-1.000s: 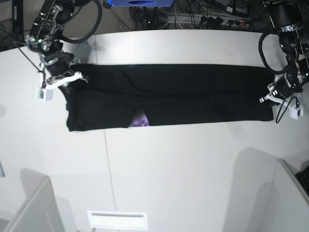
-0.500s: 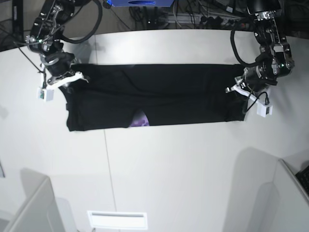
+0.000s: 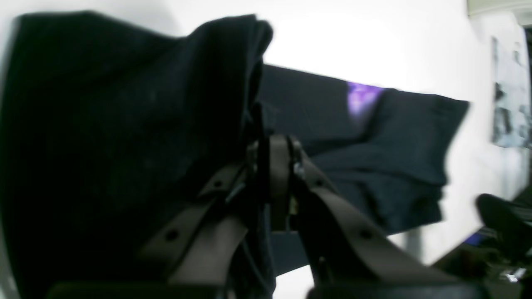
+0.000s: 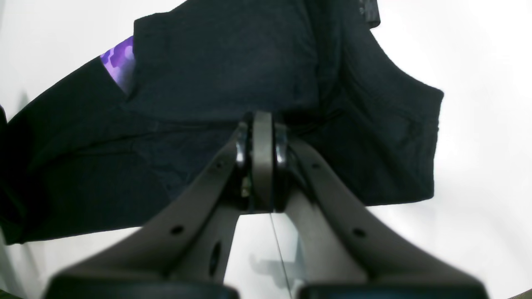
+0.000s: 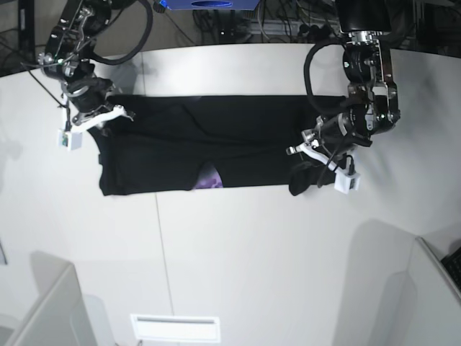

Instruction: Fold the T-shirt properly

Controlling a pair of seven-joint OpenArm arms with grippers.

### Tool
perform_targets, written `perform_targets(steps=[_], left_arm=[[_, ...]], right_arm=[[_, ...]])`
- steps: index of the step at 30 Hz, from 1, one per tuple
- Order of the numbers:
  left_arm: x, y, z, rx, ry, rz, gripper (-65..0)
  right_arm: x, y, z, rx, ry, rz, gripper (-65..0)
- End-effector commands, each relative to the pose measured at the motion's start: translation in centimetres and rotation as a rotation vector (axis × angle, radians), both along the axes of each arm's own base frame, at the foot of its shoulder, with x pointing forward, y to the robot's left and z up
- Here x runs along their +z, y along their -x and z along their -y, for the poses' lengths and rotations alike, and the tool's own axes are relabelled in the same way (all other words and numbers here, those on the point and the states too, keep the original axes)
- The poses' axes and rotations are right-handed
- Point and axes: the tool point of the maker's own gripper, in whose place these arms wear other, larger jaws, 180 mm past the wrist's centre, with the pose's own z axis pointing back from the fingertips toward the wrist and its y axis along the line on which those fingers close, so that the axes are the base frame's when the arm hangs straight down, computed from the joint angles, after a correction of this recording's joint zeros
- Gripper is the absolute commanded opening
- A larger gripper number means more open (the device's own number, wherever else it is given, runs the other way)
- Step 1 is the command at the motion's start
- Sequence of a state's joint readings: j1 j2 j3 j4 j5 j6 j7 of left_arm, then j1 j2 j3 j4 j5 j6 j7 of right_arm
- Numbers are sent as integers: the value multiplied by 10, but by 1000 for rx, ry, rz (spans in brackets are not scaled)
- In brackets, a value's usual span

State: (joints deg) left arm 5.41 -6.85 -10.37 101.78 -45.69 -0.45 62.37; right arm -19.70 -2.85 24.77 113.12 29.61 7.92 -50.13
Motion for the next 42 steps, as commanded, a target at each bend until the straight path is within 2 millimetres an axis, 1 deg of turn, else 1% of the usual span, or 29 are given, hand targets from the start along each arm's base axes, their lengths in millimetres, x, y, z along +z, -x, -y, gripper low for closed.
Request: perform_targets(steps=[1, 3, 5, 9, 11, 14, 19, 23, 24, 27, 40, 41, 42], left_arm=[[10, -6, 5, -11, 15, 37, -650], [9, -4, 17, -29, 34, 35, -650], [4, -3, 24, -34, 51, 19, -650], [-1, -7, 42, -62, 77, -3, -650], [0, -9, 49, -72, 82, -9, -650], [4, -14, 56, -77, 98, 3, -650], [-9, -14, 65, -72, 127, -45, -650], [-9, -10, 79, -119, 125, -45, -650], [-7, -12, 82, -128, 125, -40, -650], [-9, -12, 82, -130, 125, -48, -650], [-9, -14, 84, -139, 125, -49, -650], [-9, -14, 84, -139, 125, -49, -637], [-9, -14, 84, -139, 125, -49, -576]], right_arm=[[9, -6, 2, -2, 7, 39, -650], [9, -6, 2, -2, 7, 39, -650], [9, -6, 2, -2, 7, 39, -650], [9, -6, 8, 7, 27, 36, -650], [8, -6, 8, 8, 27, 33, -650], [8, -6, 9, 8, 28, 33, -650], [8, -6, 9, 8, 28, 33, -650], [8, -6, 9, 8, 28, 33, -650], [8, -6, 9, 8, 28, 34, -650], [9, -7, 9, 8, 28, 37, -650], [10, -9, 9, 10, 29, 41, -650], [10, -9, 8, 12, 28, 41, -650], [10, -9, 8, 12, 28, 41, -650]])
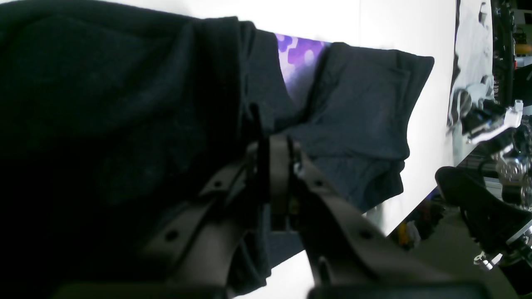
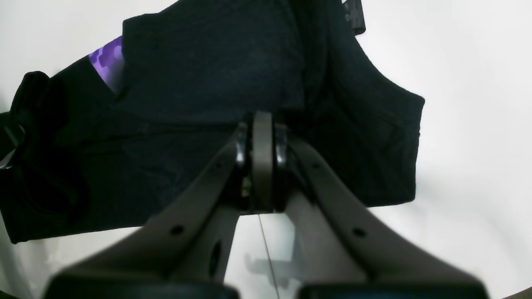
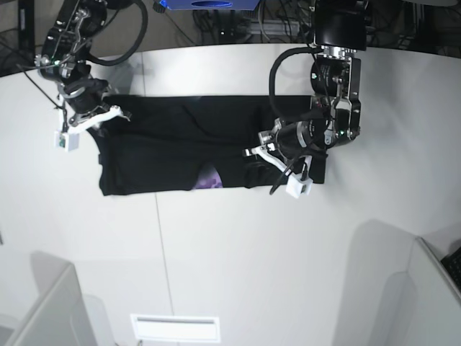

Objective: Fold the T-shirt properly
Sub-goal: 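Fold the strip end over with the left gripper, then release and lift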

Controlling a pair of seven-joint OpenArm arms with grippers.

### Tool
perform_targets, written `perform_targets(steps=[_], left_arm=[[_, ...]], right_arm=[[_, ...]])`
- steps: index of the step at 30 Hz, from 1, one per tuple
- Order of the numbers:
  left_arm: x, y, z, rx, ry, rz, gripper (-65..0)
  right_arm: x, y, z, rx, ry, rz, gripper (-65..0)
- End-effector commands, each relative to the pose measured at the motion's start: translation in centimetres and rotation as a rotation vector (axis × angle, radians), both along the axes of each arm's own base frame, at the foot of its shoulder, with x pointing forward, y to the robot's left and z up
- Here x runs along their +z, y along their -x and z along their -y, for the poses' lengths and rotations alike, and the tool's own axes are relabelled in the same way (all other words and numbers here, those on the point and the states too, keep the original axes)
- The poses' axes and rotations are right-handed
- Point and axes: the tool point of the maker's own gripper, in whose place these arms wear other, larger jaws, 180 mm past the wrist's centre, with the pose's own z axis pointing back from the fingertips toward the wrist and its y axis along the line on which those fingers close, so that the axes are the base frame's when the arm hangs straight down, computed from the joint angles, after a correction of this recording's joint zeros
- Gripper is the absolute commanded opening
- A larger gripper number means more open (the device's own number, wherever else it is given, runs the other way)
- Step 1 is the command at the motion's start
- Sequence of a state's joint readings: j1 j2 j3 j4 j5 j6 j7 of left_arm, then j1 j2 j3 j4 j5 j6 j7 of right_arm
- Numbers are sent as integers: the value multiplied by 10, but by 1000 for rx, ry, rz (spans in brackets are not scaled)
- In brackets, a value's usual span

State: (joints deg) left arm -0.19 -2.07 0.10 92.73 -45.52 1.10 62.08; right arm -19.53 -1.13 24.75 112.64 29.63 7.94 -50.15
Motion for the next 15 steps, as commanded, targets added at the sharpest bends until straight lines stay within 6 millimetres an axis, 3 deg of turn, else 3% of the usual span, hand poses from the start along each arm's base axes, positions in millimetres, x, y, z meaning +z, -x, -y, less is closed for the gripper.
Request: perform_targets(steps=[1, 6, 8, 10, 12, 15], left_arm=[[13, -9, 4, -3, 26, 42, -512], [17, -9, 9, -10, 40, 49, -224], [18, -4, 25, -45, 57, 48, -146], [19, 1, 40, -88, 62, 47, -102], [19, 7, 52, -127, 64, 48, -102], [34, 7, 48, -115, 67, 95, -102]], right_arm=[[10, -8, 0, 2, 4, 47, -650], [11, -10, 1, 1, 5, 51, -650], [12, -12, 1, 1, 5, 56, -650], [12, -15, 6, 3, 16, 54, -650], [10, -21, 8, 2, 9, 56, -650], [11, -31, 11, 13, 13, 52, -650]])
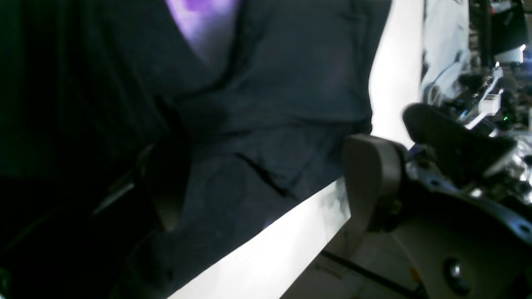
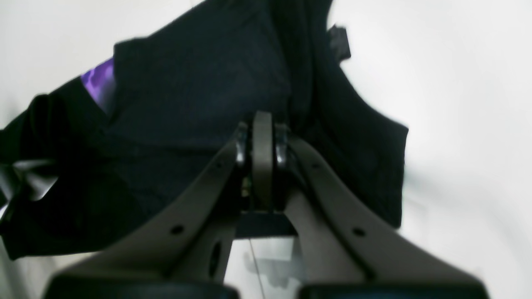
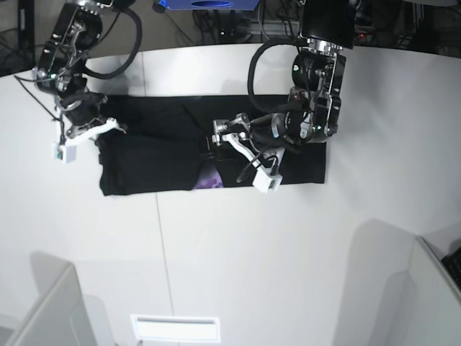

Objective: Fold the T-shirt properly
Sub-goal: 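Fold the strip end over with the left gripper, then release and lift, then lower both grippers to the ends of the shortened strip and grasp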

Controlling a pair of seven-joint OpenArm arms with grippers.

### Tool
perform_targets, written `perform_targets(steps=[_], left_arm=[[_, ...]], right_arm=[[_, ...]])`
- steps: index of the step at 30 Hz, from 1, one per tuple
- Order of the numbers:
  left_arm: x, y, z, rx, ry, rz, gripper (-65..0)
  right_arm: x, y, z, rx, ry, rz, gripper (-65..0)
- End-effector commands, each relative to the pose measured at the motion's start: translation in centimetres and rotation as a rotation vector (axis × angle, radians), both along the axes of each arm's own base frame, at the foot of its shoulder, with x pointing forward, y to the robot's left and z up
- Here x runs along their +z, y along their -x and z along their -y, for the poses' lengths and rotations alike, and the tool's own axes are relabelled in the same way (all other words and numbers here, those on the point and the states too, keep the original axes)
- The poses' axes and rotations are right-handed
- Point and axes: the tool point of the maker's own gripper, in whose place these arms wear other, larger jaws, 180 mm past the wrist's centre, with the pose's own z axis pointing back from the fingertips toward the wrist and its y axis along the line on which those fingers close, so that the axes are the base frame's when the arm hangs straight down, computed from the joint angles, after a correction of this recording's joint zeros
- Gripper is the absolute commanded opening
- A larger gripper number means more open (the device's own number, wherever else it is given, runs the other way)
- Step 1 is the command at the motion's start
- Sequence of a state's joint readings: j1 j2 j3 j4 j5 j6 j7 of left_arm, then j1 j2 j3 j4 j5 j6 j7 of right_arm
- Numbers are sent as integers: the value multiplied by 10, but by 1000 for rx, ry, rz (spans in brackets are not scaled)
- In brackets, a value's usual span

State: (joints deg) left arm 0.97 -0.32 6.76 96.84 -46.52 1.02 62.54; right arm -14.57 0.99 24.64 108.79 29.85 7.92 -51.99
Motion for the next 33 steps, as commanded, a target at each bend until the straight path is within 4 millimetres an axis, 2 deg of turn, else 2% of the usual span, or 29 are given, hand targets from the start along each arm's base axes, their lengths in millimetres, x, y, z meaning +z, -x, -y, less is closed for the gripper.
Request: perform_targets(steps=[1, 2, 4, 6, 8, 9, 10, 12, 13, 15, 19, 21, 24, 28, 30, 33], left_arm=[[20, -11, -12, 42, 15, 72, -102], [27, -12, -22, 77, 15, 93, -102], [33, -16, -49, 157, 4, 115, -102], [26, -9, -91, 245, -49, 104, -118], [24, -1, -133, 332, -106, 102, -225], [25, 3, -149, 363, -132, 104, -299], [25, 8, -173, 399, -176, 105, -403], [26, 19, -210, 459, -246, 101, -622], [24, 25, -225, 484, -270, 91, -650], [23, 39, -257, 549, -323, 71, -650], [23, 66, -304, 661, -400, 36, -650], [23, 71, -315, 678, -419, 29, -650], [18, 75, -321, 682, -434, 8, -650], [11, 76, -325, 679, -487, -7, -650], [7, 68, -313, 634, -500, -2, -650], [-1, 61, -292, 558, -516, -5, -650]], right_arm=[[13, -12, 6, 8, 16, 43, -650], [16, -16, 5, 16, 15, 42, -636], [23, -26, 3, 31, 10, 41, -464], [29, -34, 4, 45, 13, 39, -293], [33, -42, 9, 63, 26, 31, -141], [32, -44, 10, 67, 26, 20, -102], [30, -47, 13, 66, 24, 7, -80], [23, -54, 21, 60, 17, -21, -87], [18, -56, 27, 56, 20, -40, -92], [5, -58, 35, 67, 11, -79, -92], [-17, -58, 39, 155, -28, -121, -92], [-23, -61, 47, 140, -34, -140, -92], [-38, -57, 54, 126, -53, -183, -92], [-53, -48, 50, 155, -74, -223, -92], [-56, -44, 43, 216, -67, -217, -93], [-66, -27, 34, 263, -72, -253, -93]])
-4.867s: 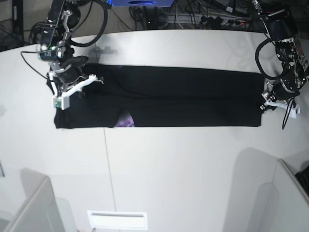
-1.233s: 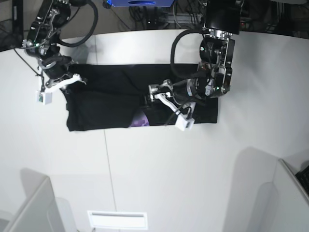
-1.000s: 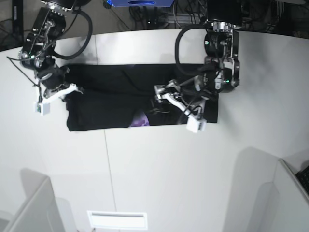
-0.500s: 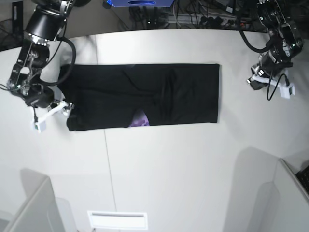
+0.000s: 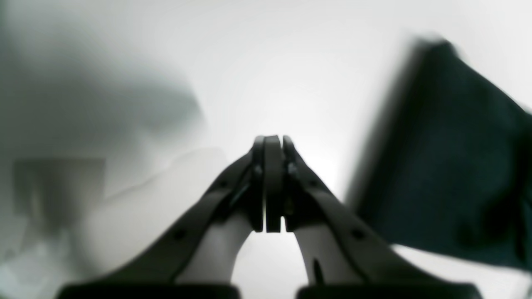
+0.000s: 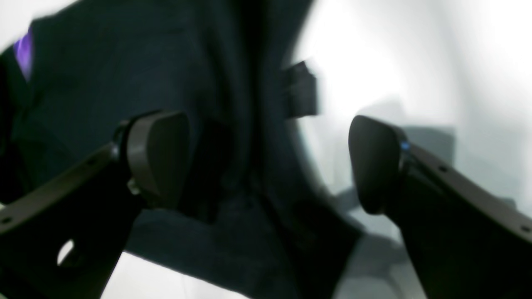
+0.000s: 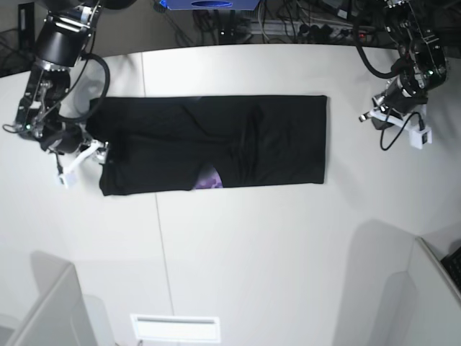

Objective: Fold the T-shirt properly
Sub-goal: 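Lower both grippers to the ends of the shortened strip and grasp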

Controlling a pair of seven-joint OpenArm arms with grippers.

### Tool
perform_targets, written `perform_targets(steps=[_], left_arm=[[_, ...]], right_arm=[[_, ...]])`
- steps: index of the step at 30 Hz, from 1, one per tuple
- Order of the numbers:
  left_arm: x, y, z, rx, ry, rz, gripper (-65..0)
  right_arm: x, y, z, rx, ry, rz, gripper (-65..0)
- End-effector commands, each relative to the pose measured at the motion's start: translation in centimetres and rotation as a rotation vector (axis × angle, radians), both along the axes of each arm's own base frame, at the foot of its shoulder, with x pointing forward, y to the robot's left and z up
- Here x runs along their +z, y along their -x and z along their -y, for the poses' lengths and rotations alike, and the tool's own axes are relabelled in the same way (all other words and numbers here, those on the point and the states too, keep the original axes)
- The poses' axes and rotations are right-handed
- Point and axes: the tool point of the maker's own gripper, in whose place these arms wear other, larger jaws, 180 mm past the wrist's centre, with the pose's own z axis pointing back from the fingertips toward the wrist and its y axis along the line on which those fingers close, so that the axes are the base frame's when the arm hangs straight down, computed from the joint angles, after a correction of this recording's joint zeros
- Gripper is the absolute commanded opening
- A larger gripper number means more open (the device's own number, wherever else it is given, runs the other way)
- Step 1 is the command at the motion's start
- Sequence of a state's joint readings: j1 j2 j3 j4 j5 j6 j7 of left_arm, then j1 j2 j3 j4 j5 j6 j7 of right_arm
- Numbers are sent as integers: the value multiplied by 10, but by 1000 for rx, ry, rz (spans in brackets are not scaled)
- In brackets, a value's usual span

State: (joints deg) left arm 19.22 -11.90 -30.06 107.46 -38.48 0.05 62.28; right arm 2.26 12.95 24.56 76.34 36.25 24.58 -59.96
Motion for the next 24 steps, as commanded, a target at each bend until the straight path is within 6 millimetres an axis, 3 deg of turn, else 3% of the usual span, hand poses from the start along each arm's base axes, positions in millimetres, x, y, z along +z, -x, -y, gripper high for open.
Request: perform_targets(steps=[1, 7, 13, 17, 20, 22, 24], left_arm=[[5, -4, -5, -13, -45, 11, -650], [-18, -17, 17, -63, -48, -37, -650], [-40, -28, 41, -152, -78, -97, -650], [-59, -32, 45, -163, -84, -99, -650], [-75, -33, 53, -177, -72, -122, -650], [-87, -30, 57, -187, -66, -140, -650], [-95, -33, 62, -199, -66, -140, -650]], right_arm=[[-7, 12, -4, 25, 8, -64, -93], [-21, 30, -17, 31, -21, -105, -101], [-24, 33, -27, 50, -35, -119, -267], [-28, 34, -42, 100, -36, -127, -287], [-26, 31, -39, 84, -37, -113, -299], [-24, 26, -38, 74, -37, -93, -359], [-23, 23, -38, 70, -35, -78, -459]])
